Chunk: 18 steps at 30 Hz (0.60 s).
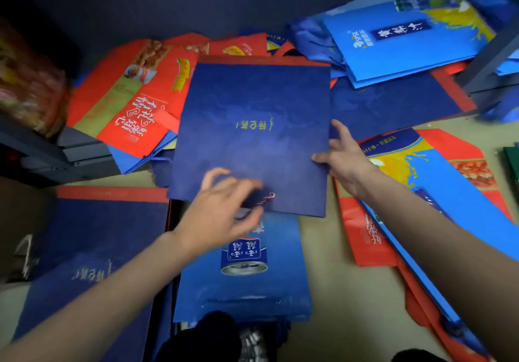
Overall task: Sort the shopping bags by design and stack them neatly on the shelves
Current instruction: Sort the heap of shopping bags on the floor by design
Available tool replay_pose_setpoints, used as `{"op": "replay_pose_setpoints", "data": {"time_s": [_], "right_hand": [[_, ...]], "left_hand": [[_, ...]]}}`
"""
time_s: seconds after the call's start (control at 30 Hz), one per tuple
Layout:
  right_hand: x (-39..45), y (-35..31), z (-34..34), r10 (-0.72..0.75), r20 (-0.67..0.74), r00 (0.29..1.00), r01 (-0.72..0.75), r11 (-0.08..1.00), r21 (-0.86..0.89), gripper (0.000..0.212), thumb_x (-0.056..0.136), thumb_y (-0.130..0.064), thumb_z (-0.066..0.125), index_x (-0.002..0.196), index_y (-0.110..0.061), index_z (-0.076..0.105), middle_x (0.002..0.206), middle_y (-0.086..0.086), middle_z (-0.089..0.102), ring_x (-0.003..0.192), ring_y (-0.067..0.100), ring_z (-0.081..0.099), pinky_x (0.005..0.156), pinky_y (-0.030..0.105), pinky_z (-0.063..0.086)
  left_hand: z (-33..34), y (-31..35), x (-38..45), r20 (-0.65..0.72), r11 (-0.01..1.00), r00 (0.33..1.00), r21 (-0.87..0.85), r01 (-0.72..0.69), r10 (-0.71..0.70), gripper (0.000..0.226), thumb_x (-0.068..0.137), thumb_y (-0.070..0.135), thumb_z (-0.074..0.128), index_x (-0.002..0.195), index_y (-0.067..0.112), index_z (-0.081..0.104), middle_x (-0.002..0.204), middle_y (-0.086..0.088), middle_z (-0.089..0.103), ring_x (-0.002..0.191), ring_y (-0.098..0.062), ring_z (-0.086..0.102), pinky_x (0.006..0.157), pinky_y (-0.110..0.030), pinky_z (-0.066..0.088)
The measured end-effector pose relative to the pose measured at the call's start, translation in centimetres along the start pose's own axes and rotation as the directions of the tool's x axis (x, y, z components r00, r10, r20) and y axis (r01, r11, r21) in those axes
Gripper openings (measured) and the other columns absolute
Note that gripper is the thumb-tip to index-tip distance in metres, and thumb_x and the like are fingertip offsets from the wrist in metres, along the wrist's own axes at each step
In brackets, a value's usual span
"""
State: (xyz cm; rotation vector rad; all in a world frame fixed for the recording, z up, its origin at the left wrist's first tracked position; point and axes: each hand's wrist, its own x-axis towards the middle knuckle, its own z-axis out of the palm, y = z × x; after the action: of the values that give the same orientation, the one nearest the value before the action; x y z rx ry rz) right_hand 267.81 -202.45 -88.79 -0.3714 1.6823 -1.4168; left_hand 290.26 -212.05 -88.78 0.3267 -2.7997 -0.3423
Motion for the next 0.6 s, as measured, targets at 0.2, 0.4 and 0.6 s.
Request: {"op": "replay_pose_setpoints", "data": {"time_s": [0.2,0.4,0.6], "right_hand": [[0.0,-1.0,-4.0,-0.132,-0.111,0.985,0.116,0.983,-0.139,0.078,0.084,0.021,0.045,0.147,-0.022,0.029,0.093,-0.005,0.064,0.077,0.01,0.059,0.07,0.025,0.049],[0.6,-5.3,-3.2,-0.311,-0.038,0.95,0.301,0.94,-0.163,0.072,0.088,0.019,0.04,0.143,-0.028,0.034,0.104,-0.017,0.062,0.081,-0.005,0.063,0.073,0.017,0.053],[2.6,-11.9,-0.8,-0.539,-0.064,0.84,0.519,0.831,-0.2,0.076,0.079,0.014,0.043,0.142,-0.027,0.032,0.114,-0.003,0.059,0.103,0.005,0.059,0.077,0.02,0.051]], "left_hand": [[0.1,-5.8,0.5,0.013,0.636,0.643,-0.132,0.76,-0.765,0.074,0.074,0.041,0.047,0.139,0.007,0.035,0.142,-0.018,0.036,0.131,-0.037,0.032,0.105,-0.046,0.027],[0.0,-5.9,3.9,0.321,0.06,0.354,-0.662,0.747,-0.878,0.026,0.082,0.031,0.056,0.098,0.011,0.058,0.102,-0.013,0.062,0.088,-0.019,0.053,0.073,-0.032,0.041],[-2.0,-6.5,7.6,0.222,0.037,0.343,-0.791,0.61,-0.913,0.039,0.077,0.026,0.055,0.116,0.02,0.051,0.118,-0.006,0.062,0.111,-0.029,0.059,0.094,-0.052,0.048]]}}
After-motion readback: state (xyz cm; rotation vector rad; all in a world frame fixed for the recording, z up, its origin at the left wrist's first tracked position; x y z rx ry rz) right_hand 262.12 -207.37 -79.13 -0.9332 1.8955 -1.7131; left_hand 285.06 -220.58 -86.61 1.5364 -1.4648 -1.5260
